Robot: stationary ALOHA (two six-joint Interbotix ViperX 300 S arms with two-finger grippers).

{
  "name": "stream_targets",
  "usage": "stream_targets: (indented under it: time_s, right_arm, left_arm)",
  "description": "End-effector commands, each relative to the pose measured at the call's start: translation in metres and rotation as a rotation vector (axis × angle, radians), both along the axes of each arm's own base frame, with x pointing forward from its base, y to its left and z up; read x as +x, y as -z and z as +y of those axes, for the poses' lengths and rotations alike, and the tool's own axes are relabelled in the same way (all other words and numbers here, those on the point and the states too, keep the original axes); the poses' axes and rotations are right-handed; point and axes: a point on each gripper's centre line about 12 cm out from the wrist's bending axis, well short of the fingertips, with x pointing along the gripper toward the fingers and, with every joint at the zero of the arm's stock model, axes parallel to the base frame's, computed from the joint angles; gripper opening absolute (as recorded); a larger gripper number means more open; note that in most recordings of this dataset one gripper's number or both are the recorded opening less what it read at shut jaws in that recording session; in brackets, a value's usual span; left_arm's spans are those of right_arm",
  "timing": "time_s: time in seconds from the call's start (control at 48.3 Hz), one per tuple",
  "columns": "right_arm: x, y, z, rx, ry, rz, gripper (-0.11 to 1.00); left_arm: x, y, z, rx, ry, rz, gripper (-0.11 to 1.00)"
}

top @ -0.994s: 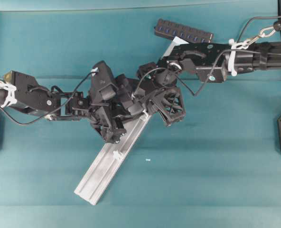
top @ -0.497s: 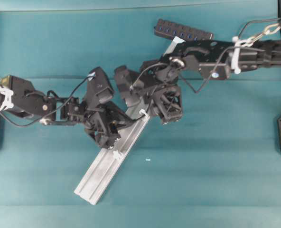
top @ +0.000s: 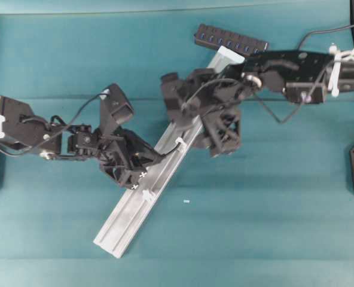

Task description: Pass the USB cable through three rings with both arms.

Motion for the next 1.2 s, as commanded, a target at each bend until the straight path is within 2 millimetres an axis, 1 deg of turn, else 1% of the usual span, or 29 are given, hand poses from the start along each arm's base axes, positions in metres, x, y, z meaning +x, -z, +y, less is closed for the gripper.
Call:
stream_targets:
  time_s: [0.0, 0.228, 0.414, 0.497, 0.601, 0.663, 0.725, 0.787, 0.912, 0.953, 1.181]
  right_arm:
    - [0.014, -0.008, 0.011, -0.033, -0.030, -0.050, 0.81]
    - [0.021, 0.004, 0.023, -0.082, -0.084, -0.039, 0.80]
    - [0.026, 0.019, 0.022, -0.080, -0.071, -0.029, 0.80]
    - [0.028, 0.021, 0.021, -0.082, -0.066, -0.036, 0.79]
    - [0.028, 0.022, 0.021, -0.082, -0.068, -0.033, 0.75]
    - [0.028, 0.024, 0.023, -0.082, -0.071, -0.030, 0.70]
    - [0.027, 0.024, 0.024, -0.081, -0.075, -0.027, 0.60]
    - [0.028, 0.023, 0.026, -0.082, -0.080, -0.031, 0.47]
    - [0.030, 0.021, 0.029, -0.085, -0.087, -0.041, 0.13]
    - [0.030, 0.022, 0.029, -0.084, -0.088, -0.039, 0.07]
    - [0.032, 0.021, 0.028, -0.087, -0.089, -0.040, 0.06]
  left_arm:
    - [-0.002, -0.033, -0.003, -0.023, -0.004, -0.094, 0.08]
    - [-0.006, -0.042, -0.004, -0.050, -0.015, -0.117, 0.08]
    - [-0.006, -0.047, -0.004, -0.051, -0.015, -0.133, 0.08]
    - [-0.006, -0.047, -0.004, -0.051, -0.016, -0.130, 0.08]
    - [-0.006, -0.047, -0.004, -0.051, -0.015, -0.131, 0.08]
    - [-0.006, -0.047, -0.004, -0.051, -0.016, -0.131, 0.08]
    - [-0.006, -0.047, -0.004, -0.051, -0.016, -0.131, 0.08]
    - [-0.006, -0.047, -0.004, -0.049, -0.015, -0.130, 0.08]
    - [-0.008, -0.042, -0.004, -0.048, -0.015, -0.107, 0.08]
    - [-0.008, -0.043, -0.004, -0.044, -0.013, -0.108, 0.08]
    - [-0.008, -0.042, -0.004, -0.029, -0.005, -0.108, 0.08]
